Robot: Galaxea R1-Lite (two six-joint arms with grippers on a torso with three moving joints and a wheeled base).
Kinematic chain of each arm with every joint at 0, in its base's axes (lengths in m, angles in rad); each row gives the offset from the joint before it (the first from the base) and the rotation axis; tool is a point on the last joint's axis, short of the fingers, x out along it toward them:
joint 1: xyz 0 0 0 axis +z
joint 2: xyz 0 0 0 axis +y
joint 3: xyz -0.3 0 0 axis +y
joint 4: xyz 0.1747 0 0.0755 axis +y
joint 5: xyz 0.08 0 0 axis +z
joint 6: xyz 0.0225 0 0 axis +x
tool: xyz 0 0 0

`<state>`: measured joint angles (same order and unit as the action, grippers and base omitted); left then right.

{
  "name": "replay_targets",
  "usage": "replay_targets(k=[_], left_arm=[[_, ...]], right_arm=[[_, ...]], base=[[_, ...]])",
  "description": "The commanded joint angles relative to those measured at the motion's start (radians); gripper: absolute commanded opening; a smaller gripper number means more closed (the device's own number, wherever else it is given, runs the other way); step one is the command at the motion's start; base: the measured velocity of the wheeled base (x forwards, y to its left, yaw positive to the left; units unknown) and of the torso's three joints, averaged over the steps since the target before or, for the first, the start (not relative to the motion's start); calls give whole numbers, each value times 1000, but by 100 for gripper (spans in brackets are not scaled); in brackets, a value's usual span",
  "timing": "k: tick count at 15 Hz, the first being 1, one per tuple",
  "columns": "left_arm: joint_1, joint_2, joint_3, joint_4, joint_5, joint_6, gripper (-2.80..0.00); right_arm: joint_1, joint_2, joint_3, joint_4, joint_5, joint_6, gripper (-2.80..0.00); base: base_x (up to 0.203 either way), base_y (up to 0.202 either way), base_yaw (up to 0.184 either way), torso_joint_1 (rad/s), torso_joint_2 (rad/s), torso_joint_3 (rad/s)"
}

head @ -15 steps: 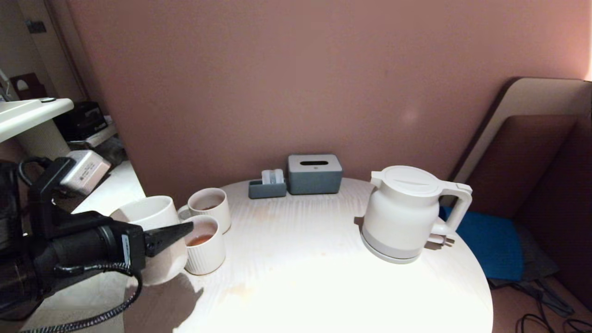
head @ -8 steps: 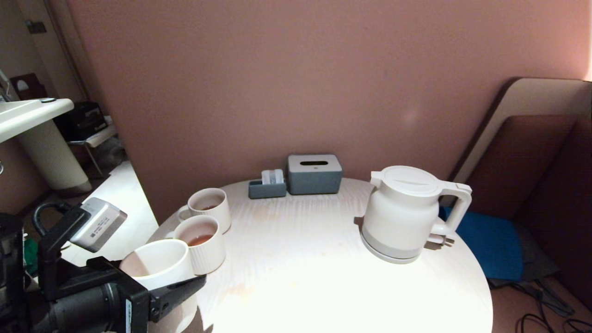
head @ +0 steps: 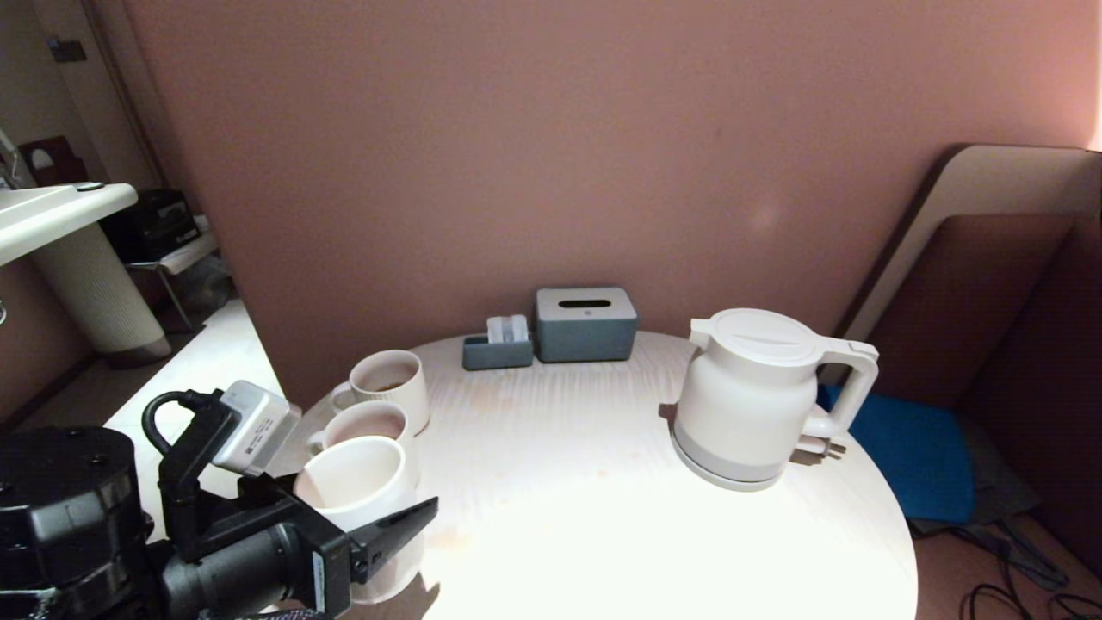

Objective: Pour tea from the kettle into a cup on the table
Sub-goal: Put the cup down on the table

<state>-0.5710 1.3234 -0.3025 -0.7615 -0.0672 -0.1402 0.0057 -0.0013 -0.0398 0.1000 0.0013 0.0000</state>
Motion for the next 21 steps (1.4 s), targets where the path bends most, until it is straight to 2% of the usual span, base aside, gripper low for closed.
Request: replay_targets(k=[1, 3, 7, 11, 16, 21], left_arm=[[-15, 129, 24, -88, 35, -5, -280], [-19, 175, 32, -150, 66, -10, -280], [-69, 252, 37, -178, 84, -14, -280], [-72, 342, 42, -309, 138, -15, -280], [-70, 392, 61, -318, 148, -13, -280], [-70, 526, 61, -498, 189, -8, -280]], right_arm=[[0, 1, 0, 1, 0, 0, -280], [0, 1, 0, 1, 0, 0, -280], [0, 1, 0, 1, 0, 0, -280], [0, 1, 0, 1, 0, 0, -280], [0, 1, 0, 1, 0, 0, -280], [0, 1, 0, 1, 0, 0, -280]], base=[[0, 0, 0, 0, 0, 0], [0, 0, 0, 0, 0, 0], [0, 0, 0, 0, 0, 0], [0, 0, 0, 0, 0, 0], [0, 0, 0, 0, 0, 0], [0, 0, 0, 0, 0, 0]])
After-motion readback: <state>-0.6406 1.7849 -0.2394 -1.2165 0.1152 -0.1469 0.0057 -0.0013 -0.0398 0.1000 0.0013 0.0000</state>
